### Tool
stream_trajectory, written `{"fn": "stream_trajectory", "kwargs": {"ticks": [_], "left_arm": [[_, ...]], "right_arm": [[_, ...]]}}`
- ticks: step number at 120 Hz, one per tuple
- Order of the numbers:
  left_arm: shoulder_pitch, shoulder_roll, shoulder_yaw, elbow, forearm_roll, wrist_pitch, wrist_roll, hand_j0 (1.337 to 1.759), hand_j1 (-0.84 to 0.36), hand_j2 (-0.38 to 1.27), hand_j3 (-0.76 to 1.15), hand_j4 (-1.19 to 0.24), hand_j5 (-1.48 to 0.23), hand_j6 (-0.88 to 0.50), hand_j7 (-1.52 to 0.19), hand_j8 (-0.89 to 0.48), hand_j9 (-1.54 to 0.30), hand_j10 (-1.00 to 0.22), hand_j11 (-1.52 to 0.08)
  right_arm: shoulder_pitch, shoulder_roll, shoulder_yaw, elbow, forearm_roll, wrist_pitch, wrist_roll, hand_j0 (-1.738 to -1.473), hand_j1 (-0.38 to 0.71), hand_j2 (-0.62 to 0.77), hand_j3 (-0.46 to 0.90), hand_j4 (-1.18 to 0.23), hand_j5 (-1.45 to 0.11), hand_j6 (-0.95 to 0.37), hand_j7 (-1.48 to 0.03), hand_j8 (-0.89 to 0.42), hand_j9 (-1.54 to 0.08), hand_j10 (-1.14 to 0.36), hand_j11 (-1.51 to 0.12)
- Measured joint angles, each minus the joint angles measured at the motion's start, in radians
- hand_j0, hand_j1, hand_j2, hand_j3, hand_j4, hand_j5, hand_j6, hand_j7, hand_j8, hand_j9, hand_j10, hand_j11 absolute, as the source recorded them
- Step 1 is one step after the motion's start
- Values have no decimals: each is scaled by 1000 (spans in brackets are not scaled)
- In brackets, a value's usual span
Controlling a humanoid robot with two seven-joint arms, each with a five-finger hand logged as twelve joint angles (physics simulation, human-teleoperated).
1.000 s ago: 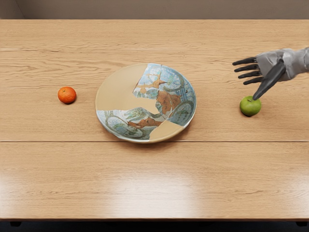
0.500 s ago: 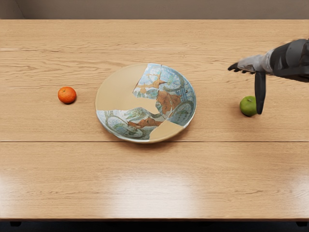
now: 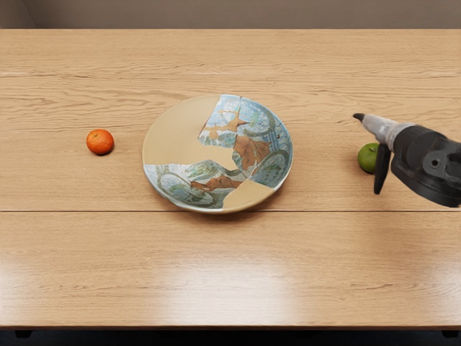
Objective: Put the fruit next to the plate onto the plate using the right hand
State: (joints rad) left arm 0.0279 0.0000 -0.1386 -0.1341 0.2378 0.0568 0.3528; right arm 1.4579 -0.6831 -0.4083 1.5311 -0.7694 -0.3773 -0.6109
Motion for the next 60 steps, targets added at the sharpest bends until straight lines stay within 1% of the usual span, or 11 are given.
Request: {"fn": "stream_trajectory", "kwargs": {"ticks": [11, 22, 39, 49, 60], "left_arm": [[0, 0, 0, -1, 0, 0, 0, 1658, 326, 4, 0, -20, -26, -20, -26, -20, -26, -20, -25], [0, 0, 0, -1, 0, 0, 0, 1658, 326, 4, 0, -20, -26, -21, -26, -20, -26, -20, -26], [0, 0, 0, -1, 0, 0, 0, 1658, 326, 4, 0, -20, -26, -20, -26, -20, -26, -20, -26], [-2, 0, 0, -1, 0, 0, 0, 1658, 326, 4, 0, -20, -26, -20, -26, -20, -25, -20, -25], [-4, 0, 1, -2, 0, 0, 0, 1658, 326, 4, 0, -20, -26, -20, -26, -20, -25, -20, -25]], "right_arm": [[-44, -3, 20, -9, 0, -94, 0, -1658, -349, 1, 0, -3, 0, -4, 0, -3, 0, -2, 0], [-141, -24, 137, -19, -27, -137, 0, -1658, -349, 2, 0, -3, 0, -4, 0, -3, 0, -2, 0], [-244, -52, 240, -32, -59, -157, 0, -1658, -349, 2, 0, -2, 0, -4, 0, -3, 0, -2, 0], [-286, -34, 269, -70, -69, -152, 0, -1658, -349, 2, 0, -3, -1, -5, -1, -4, -1, -3, -1], [-307, -24, 293, -94, -77, -143, 0, -1658, -294, -7, 0, -49, -61, -51, -60, -50, -60, -49, -60]]}}
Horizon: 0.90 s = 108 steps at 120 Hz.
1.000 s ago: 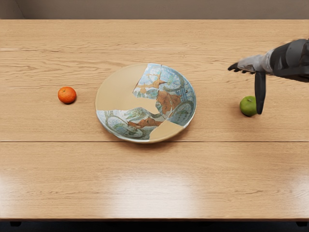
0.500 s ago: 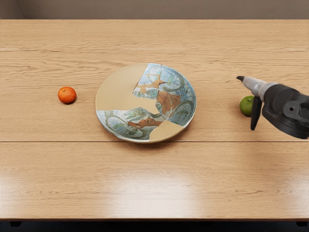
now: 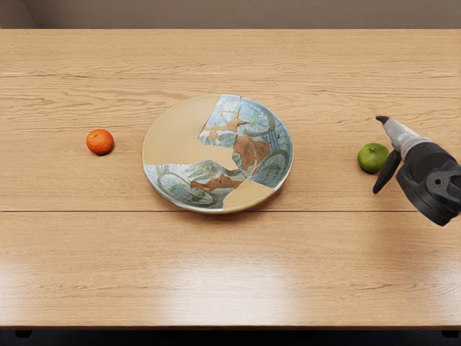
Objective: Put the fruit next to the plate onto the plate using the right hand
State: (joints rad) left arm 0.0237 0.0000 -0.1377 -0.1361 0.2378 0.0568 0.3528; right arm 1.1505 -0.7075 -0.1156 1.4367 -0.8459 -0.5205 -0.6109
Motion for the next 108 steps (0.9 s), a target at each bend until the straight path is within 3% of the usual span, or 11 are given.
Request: {"fn": "stream_trajectory", "kwargs": {"ticks": [25, 58, 87, 108], "left_arm": [[-81, 0, 1, -1, 0, 0, 0, 1658, 326, 4, 0, -20, -26, -21, -26, -20, -26, -20, -26], [-84, 0, 1, -6, 0, 0, 0, 1658, 326, 4, 0, -20, -25, -20, -25, -20, -25, -20, -25], [-83, 0, 1, -16, 0, 0, 0, 1658, 326, 4, 0, -20, -26, -20, -26, -20, -26, -20, -26], [-84, 0, 1, -17, 0, 0, 0, 1658, 326, 4, 0, -20, -25, -20, -25, -20, -25, -20, -25]], "right_arm": [[-31, -9, 12, -18, -70, -49, 0, -1658, -214, -20, 0, -117, -149, -119, -148, -118, -148, -117, -148], [-89, 0, 13, -80, -140, -87, 0, -1658, -179, -26, 0, -147, -188, -149, -187, -148, -187, -147, -187], [-92, 24, 18, -118, -147, -81, 0, -1658, -171, -27, 0, -154, -196, -156, -196, -155, -196, -154, -196], [-113, 39, 90, -122, -139, -19, 0, -1658, -182, -25, 0, -144, -184, -146, -183, -145, -183, -144, -183]]}}
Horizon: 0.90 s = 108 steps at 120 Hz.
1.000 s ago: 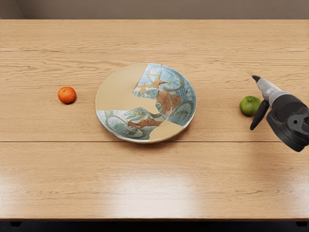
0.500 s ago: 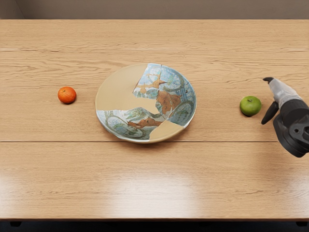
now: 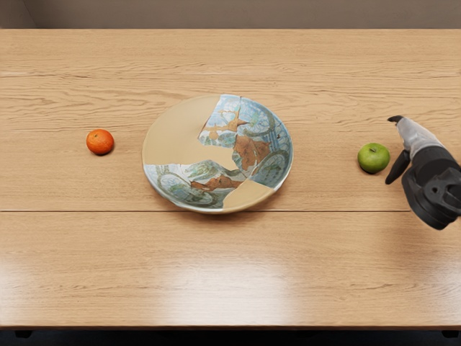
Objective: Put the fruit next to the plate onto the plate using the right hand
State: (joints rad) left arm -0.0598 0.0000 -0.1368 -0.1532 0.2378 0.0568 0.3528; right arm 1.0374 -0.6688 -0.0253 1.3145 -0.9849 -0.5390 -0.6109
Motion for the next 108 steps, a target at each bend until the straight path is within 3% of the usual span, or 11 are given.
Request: {"fn": "stream_trajectory", "kwargs": {"ticks": [51, 83, 108], "left_arm": [[0, 0, 0, 0, 0, 0, 0, 1658, 326, 4, 0, -20, -26, -20, -26, -20, -26, -20, -25], [7, 0, -2, 0, 0, 0, 0, 1658, 326, 4, 0, -20, -26, -20, -26, -20, -26, -20, -26], [17, 0, -3, 1, 0, 0, 0, 1658, 325, 4, 0, -20, -26, -21, -26, -20, -26, -20, -26]], "right_arm": [[-36, 34, 68, -31, 2, 42, 0, -1658, -191, -24, 0, -137, -174, -139, -174, -138, -174, -137, -174], [-37, 42, 75, -33, 2, 50, 0, -1658, -35, -50, 0, -267, -344, -269, -343, -268, -343, -267, -343], [-39, 59, 75, -33, 2, 51, 0, -1658, 27, -60, 0, -318, -410, -320, -410, -319, -410, -318, -410]]}}
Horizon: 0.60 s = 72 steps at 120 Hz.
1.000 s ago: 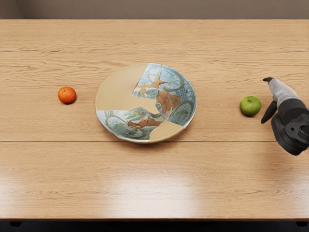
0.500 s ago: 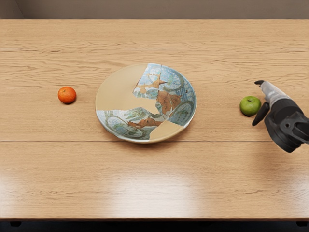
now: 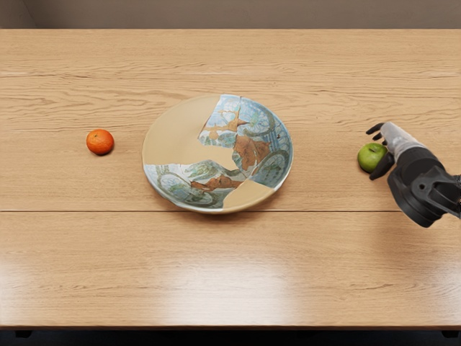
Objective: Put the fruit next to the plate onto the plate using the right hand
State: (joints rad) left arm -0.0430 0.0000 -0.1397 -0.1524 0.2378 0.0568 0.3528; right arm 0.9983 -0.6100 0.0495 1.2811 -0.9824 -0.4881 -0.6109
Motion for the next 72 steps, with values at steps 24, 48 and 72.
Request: {"fn": "stream_trajectory", "kwargs": {"ticks": [24, 48, 72], "left_arm": [[0, 0, 0, -1, 0, 0, 0, 1658, 326, 4, 0, -20, -26, -20, -26, -20, -26, -20, -25], [0, 0, 0, -1, 0, 0, 0, 1658, 326, 4, 0, -20, -26, -20, -26, -20, -26, -20, -26], [0, 0, 0, -1, 0, 0, 0, 1658, 326, 4, 0, -20, -26, -20, -26, -20, -26, -20, -26]], "right_arm": [[-1, 4, 0, 0, 0, 0, 0, -1658, 48, -63, 0, -336, -434, -337, -433, -336, -433, -336, -433], [-5, 4, -1, 0, -2, -1, 0, -1658, 70, -67, 0, -354, -457, -355, -456, -354, -457, -354, -457], [-9, 4, -1, 0, -4, -1, 0, -1658, 166, -70, 0, -438, -569, -440, -568, -439, -569, -438, -569]]}}
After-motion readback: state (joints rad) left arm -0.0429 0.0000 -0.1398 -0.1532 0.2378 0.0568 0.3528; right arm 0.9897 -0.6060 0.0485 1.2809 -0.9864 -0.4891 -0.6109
